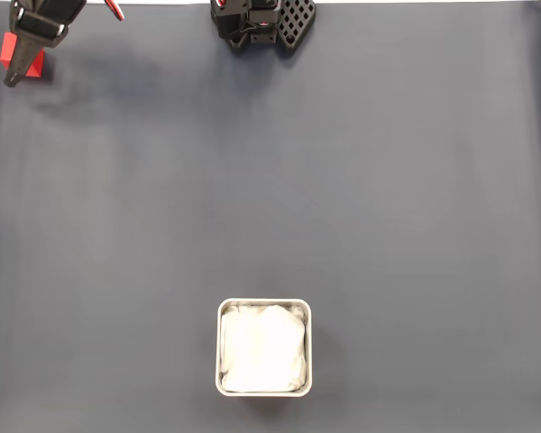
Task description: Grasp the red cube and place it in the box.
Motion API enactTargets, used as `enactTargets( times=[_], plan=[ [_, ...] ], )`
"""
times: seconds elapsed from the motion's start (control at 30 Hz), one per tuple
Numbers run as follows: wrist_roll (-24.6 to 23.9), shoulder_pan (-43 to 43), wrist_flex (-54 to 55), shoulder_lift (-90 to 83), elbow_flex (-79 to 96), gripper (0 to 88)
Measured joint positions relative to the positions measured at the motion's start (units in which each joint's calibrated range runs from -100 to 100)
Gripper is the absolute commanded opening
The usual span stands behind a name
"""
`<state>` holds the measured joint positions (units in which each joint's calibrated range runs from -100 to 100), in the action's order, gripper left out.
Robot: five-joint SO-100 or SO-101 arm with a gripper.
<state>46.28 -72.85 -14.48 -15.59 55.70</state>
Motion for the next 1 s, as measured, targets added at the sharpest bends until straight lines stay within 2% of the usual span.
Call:
enactTargets(
  times=[0.27,0.77,1.0],
  plan=[
    [0.0,0.0,0.3,0.0,0.0,23.5],
    [1.8,0.0,0.3,0.0,0.5,7.2],
    [2.5,0.1,0.3,0.0,0.5,4.1]
  ],
)
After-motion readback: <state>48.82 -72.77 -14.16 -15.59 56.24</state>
